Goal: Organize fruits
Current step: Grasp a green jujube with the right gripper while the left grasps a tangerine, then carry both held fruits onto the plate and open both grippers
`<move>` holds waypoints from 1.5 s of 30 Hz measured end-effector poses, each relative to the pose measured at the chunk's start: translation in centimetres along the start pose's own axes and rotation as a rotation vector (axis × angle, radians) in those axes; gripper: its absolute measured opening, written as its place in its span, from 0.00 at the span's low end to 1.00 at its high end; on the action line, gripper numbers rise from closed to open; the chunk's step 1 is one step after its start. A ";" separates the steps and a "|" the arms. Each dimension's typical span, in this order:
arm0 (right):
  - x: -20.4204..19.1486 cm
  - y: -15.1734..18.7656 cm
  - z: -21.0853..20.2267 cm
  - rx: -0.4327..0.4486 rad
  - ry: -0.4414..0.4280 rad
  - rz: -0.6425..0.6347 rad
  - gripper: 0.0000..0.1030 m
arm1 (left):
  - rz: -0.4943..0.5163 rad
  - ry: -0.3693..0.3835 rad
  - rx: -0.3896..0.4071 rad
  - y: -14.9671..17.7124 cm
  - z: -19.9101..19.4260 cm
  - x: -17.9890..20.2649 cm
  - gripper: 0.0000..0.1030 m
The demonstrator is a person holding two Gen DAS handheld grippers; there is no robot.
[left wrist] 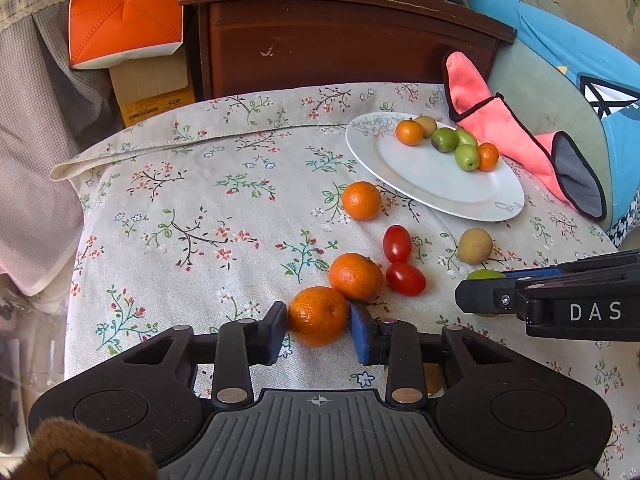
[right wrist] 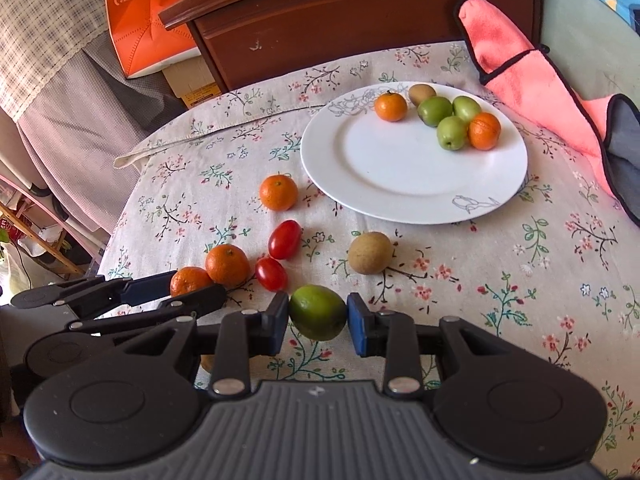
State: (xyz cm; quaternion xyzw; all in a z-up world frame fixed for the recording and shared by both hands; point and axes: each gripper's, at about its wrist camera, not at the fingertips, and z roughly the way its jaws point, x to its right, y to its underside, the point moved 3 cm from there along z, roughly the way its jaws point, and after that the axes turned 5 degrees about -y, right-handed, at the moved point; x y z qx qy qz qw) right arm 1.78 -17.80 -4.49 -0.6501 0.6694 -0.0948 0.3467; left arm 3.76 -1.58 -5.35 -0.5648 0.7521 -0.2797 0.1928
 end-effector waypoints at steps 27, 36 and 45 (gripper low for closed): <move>0.5 -4.8 -5.7 0.194 -0.103 0.002 0.31 | -0.031 0.089 0.147 -6.1 -4.8 1.1 0.29; 3.3 -6.6 -6.7 0.260 -0.069 0.046 0.31 | 0.020 0.121 0.148 -9.5 -2.6 2.9 0.29; 5.7 -7.2 -4.8 0.253 -0.056 0.129 0.31 | 0.054 0.172 0.123 -10.8 0.7 4.7 0.29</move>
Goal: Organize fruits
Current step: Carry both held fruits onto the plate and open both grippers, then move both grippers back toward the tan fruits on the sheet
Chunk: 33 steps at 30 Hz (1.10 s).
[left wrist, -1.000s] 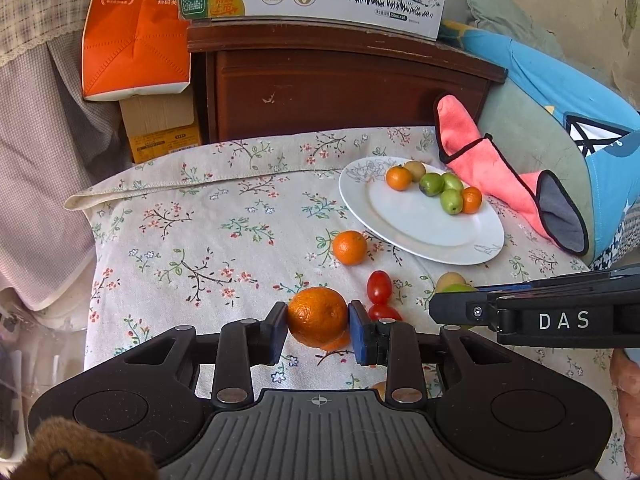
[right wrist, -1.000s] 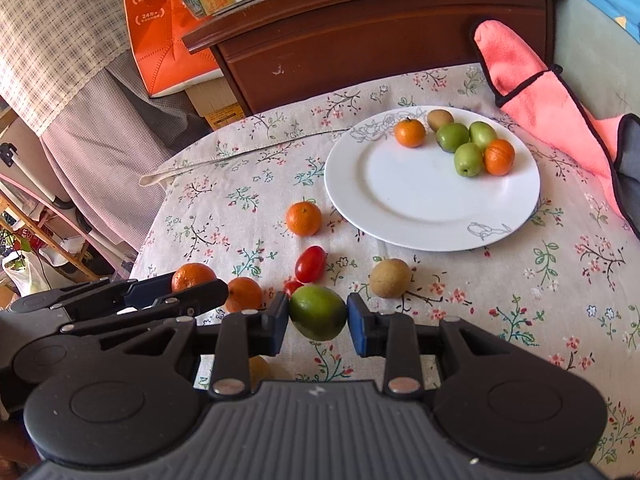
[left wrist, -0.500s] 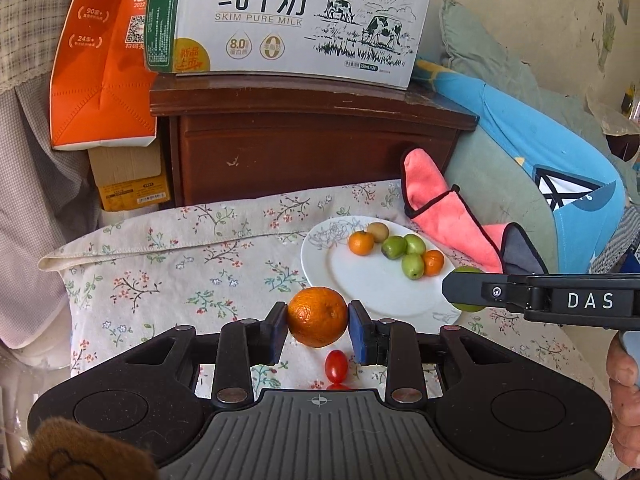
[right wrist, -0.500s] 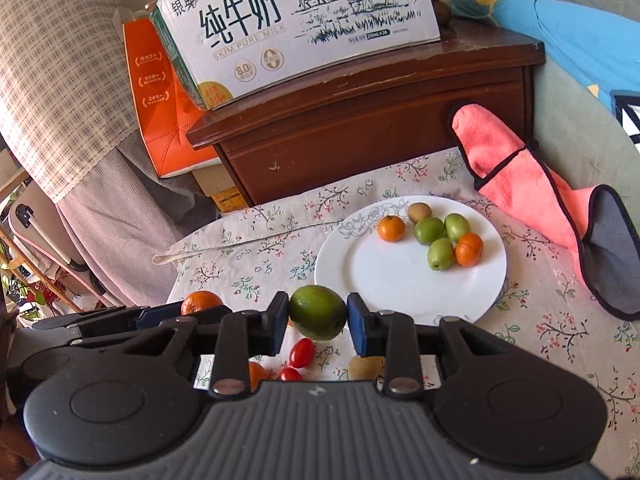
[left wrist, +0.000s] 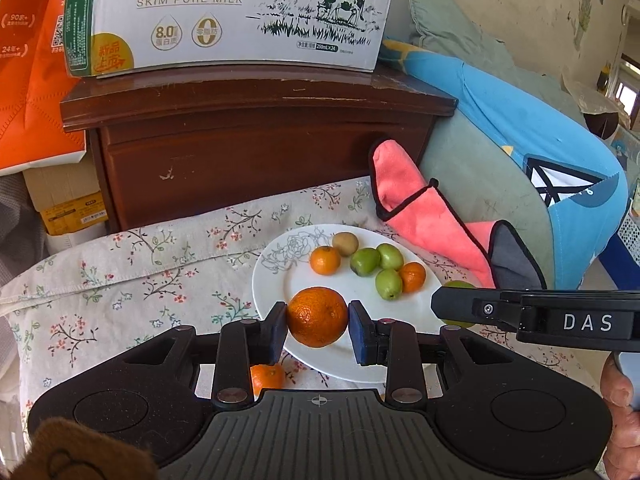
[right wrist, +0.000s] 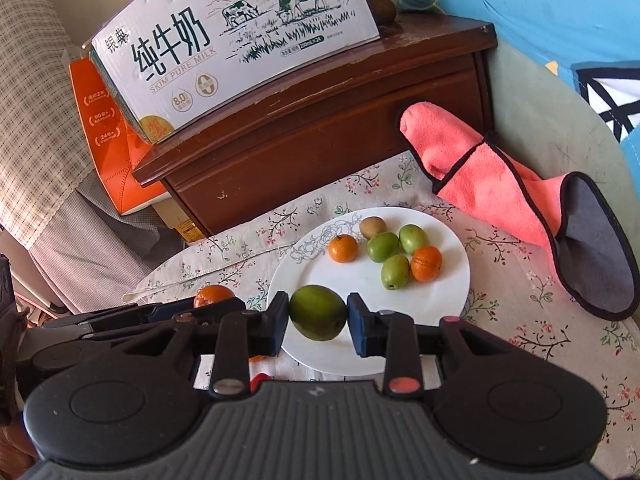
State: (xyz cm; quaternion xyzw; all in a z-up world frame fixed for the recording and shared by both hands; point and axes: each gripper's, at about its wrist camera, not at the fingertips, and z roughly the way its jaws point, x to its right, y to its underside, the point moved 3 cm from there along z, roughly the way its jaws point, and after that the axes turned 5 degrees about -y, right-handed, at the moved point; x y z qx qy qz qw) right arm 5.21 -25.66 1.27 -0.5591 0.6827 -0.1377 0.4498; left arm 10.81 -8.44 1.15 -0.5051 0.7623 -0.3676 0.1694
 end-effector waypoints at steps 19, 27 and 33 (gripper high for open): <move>3.2 1.0 4.1 -0.060 0.077 0.080 0.31 | 0.004 0.005 -0.066 0.8 5.1 0.9 0.29; 3.6 0.8 4.5 -0.048 0.079 0.115 0.34 | -0.021 -0.015 -0.045 0.5 4.4 0.7 0.40; 3.2 0.3 3.8 -0.027 0.070 0.107 0.34 | -0.040 -0.041 -0.006 -0.1 2.7 0.2 0.60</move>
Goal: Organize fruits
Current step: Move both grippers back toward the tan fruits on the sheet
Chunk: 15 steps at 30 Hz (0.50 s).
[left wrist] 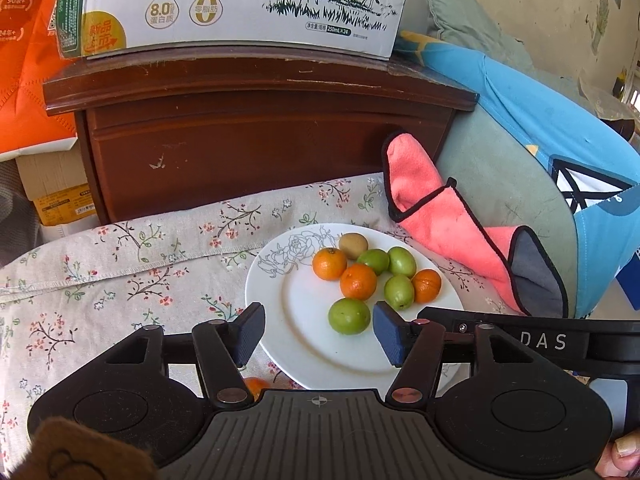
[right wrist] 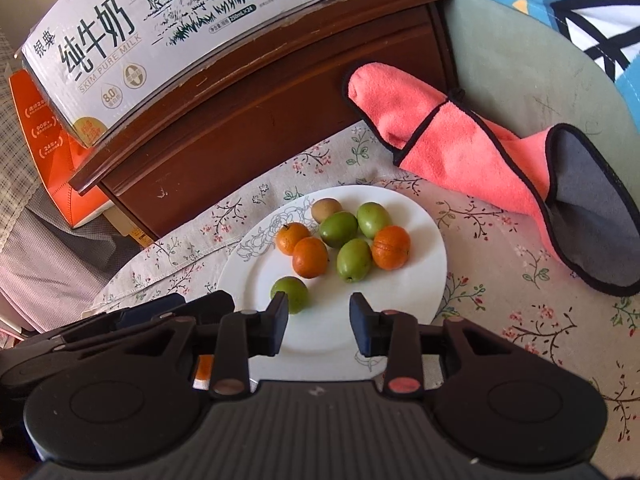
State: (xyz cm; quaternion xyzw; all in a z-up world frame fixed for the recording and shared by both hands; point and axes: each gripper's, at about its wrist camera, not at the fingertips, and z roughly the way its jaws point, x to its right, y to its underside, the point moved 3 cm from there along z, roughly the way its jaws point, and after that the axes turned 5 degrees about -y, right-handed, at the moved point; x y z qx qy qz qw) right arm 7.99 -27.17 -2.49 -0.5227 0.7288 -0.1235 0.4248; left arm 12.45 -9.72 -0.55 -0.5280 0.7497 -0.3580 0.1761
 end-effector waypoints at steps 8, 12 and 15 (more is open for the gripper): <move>-1.0 0.6 -0.8 -0.015 -0.008 -0.040 0.38 | 0.037 -0.063 0.021 0.5 -2.8 -1.0 0.73; -1.5 1.1 -1.6 -0.020 -0.015 -0.050 0.42 | 0.016 -0.068 0.009 1.4 -4.2 -1.7 0.76; -2.1 1.5 -2.2 -0.018 -0.012 -0.070 0.43 | 0.011 -0.074 -0.004 2.5 -5.2 -2.1 0.77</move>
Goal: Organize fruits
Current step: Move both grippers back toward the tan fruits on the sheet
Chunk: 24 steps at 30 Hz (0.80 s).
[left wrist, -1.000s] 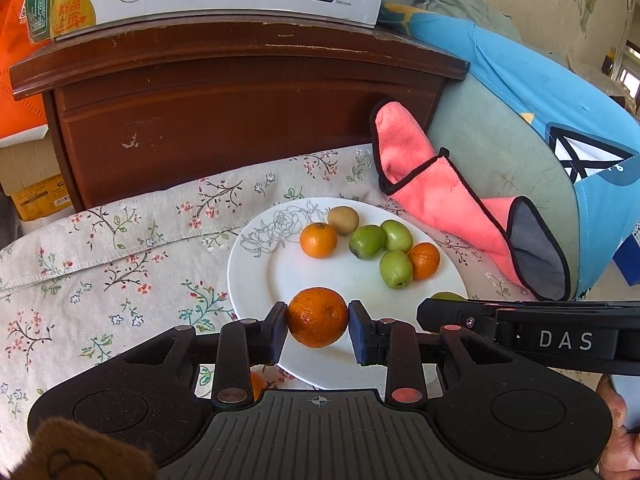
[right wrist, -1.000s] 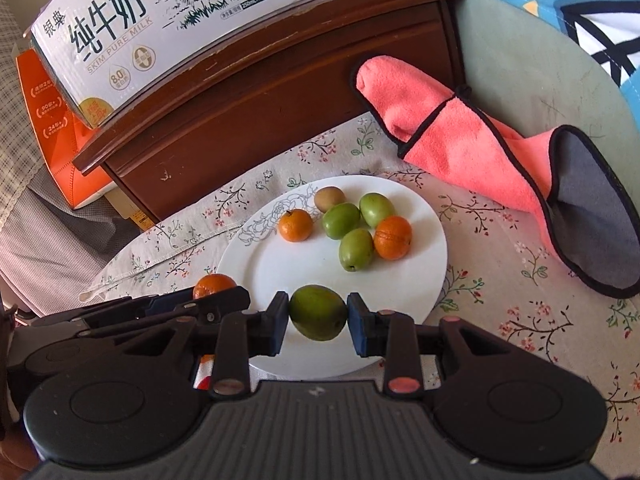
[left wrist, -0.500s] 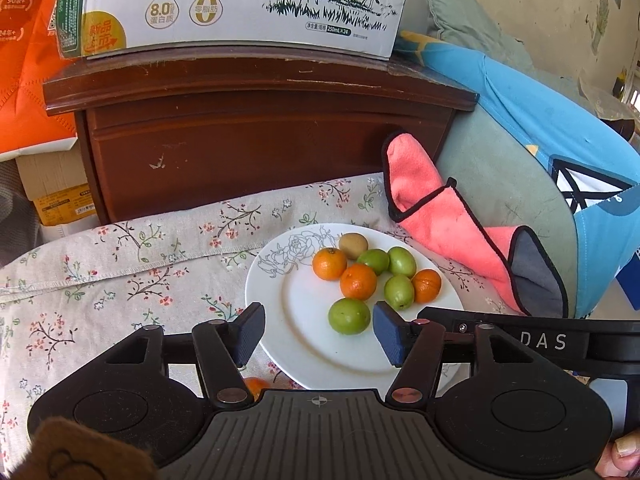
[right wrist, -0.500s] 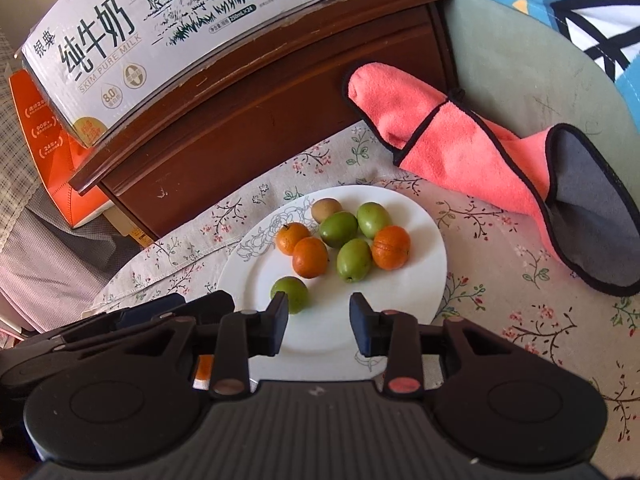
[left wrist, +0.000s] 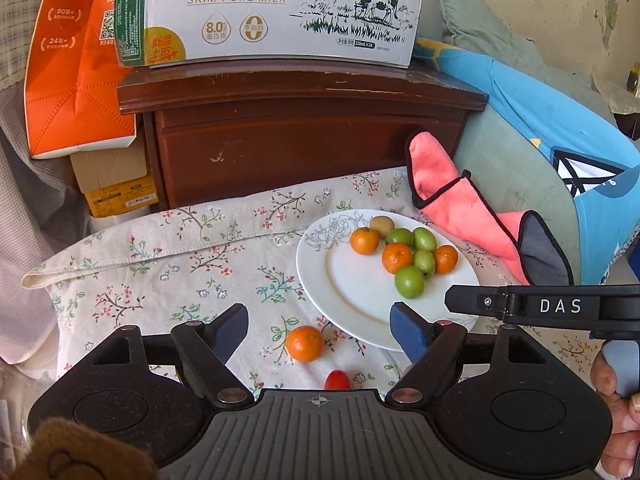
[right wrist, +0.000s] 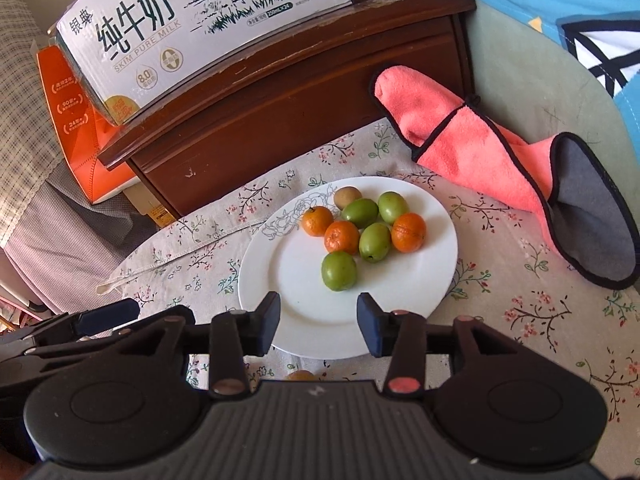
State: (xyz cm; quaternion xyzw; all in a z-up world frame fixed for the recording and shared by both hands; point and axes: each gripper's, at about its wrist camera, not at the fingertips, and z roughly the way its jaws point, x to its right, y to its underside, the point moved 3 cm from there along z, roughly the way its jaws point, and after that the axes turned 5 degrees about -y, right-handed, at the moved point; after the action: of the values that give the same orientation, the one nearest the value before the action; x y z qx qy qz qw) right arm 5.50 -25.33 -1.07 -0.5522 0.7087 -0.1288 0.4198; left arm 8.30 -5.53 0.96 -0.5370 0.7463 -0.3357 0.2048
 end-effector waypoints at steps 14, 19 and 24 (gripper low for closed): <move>-3.1 3.7 -1.7 -0.065 -0.024 -0.152 0.55 | 0.026 -0.018 -0.089 5.1 -2.6 -0.1 0.79; -3.6 5.2 -2.0 -0.090 -0.012 -0.195 0.60 | 0.009 -0.027 -0.109 6.7 -3.3 -0.6 0.79; -3.7 6.0 -1.5 -0.106 0.005 -0.222 0.61 | -0.007 -0.019 -0.151 8.4 -3.3 -0.6 0.79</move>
State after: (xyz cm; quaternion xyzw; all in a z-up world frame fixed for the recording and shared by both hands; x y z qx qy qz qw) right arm 0.46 -20.28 -2.34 -0.6484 0.6501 -0.1380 0.3714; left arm 0.72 -2.32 -2.86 -0.5567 0.7656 -0.2740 0.1697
